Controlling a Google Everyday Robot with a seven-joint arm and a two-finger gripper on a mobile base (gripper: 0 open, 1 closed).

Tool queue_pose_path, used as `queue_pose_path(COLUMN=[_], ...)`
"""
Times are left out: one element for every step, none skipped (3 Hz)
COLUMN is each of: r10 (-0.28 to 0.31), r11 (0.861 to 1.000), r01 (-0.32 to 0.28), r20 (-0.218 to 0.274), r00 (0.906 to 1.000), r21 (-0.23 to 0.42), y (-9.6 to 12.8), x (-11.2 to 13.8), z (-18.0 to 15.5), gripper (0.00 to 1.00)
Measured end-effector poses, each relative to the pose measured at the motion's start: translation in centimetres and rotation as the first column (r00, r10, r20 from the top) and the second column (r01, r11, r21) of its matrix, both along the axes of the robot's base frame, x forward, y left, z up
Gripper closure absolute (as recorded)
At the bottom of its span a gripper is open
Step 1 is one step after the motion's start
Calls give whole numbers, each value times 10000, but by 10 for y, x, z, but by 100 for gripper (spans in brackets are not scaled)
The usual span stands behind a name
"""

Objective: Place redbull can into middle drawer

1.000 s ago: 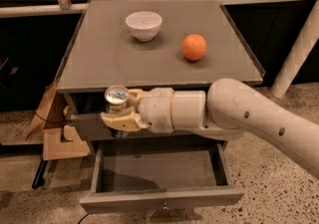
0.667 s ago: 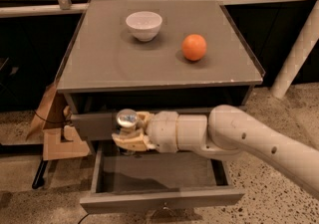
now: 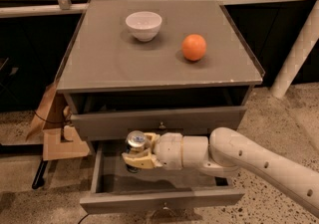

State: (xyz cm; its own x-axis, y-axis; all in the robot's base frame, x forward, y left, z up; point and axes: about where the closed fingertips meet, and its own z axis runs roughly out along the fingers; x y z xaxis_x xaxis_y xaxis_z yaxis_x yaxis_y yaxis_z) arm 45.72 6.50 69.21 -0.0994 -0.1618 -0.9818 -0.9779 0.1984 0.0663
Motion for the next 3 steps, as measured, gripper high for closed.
queue_pose_path(r10=[139,253,489], r11=[9998,9986,9962], r01=[-138,-238,-447], r20=[37,317,564], r00=[9999,9992,9972], r21=[-155,-466,-746], y=[-4,-23,-50], x=[4,19,40], z=[-20,-65,-123], gripper=[100,100,100])
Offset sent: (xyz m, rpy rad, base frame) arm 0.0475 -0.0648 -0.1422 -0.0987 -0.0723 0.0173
